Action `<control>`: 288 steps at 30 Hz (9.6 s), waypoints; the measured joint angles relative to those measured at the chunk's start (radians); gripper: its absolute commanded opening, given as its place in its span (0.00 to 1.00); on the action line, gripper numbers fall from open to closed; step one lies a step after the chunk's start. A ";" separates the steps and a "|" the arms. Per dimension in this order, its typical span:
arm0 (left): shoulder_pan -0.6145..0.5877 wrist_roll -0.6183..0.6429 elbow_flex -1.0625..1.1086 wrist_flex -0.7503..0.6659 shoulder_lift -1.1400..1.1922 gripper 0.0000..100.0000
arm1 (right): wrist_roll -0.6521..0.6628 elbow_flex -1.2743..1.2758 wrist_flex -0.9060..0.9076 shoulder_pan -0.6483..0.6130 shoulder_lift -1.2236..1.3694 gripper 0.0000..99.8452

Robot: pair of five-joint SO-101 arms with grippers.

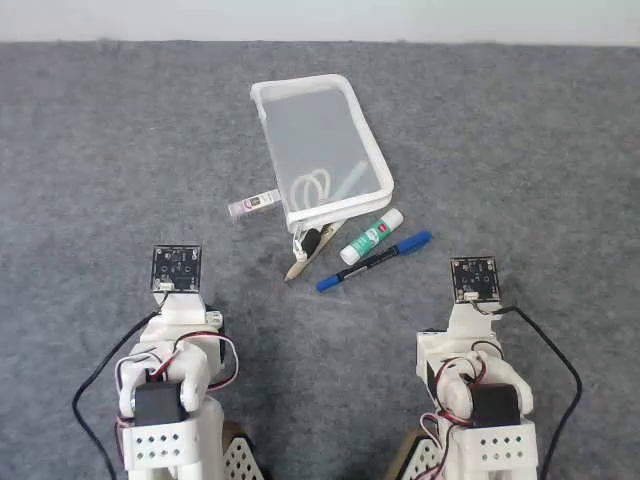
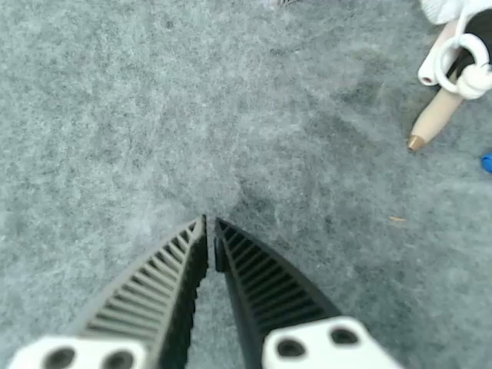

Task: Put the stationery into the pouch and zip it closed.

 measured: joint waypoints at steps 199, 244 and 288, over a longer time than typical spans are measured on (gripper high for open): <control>-0.124 -0.140 -0.051 -0.058 0.000 0.22 | -0.626 -1.936 0.180 -0.459 2.079 0.01; -0.124 -0.140 -0.051 -0.058 0.000 0.22 | -0.666 -1.703 0.224 -0.084 1.869 0.21; -0.129 -0.140 -0.049 -0.058 0.000 0.22 | 0.838 -1.204 -0.051 -0.078 1.479 0.32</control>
